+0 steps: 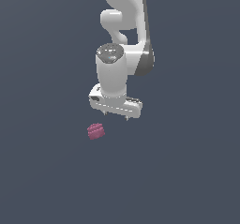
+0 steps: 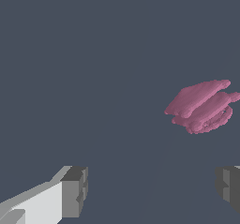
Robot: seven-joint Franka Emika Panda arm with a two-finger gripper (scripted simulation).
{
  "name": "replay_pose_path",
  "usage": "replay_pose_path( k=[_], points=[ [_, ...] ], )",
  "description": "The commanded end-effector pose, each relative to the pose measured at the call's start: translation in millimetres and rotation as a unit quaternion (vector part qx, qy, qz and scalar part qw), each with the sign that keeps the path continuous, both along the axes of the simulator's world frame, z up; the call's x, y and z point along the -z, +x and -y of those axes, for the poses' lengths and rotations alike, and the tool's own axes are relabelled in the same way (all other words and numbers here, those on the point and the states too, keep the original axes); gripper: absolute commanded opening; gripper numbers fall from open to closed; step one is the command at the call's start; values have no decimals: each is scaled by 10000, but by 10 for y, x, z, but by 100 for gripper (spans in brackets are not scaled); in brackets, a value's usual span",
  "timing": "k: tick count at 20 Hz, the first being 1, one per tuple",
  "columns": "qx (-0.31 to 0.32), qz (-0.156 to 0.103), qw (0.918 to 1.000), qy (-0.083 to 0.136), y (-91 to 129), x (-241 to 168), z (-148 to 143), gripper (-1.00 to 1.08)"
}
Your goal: Pick up the object and move it to a goal position.
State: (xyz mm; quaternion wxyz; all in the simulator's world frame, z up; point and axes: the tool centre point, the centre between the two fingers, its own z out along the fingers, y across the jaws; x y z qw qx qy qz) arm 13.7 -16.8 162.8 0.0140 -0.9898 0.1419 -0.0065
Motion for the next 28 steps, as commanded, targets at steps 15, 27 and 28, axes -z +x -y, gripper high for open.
replay_pose_path(
  k=[15,27,28],
  points=[
    [2767,-115,9609,-16,135,375,631,100],
    [4114,-133,9113,-68,174,561,969,100],
    [4172,-133,9087,-70,176,570,985,100]
  ],
)
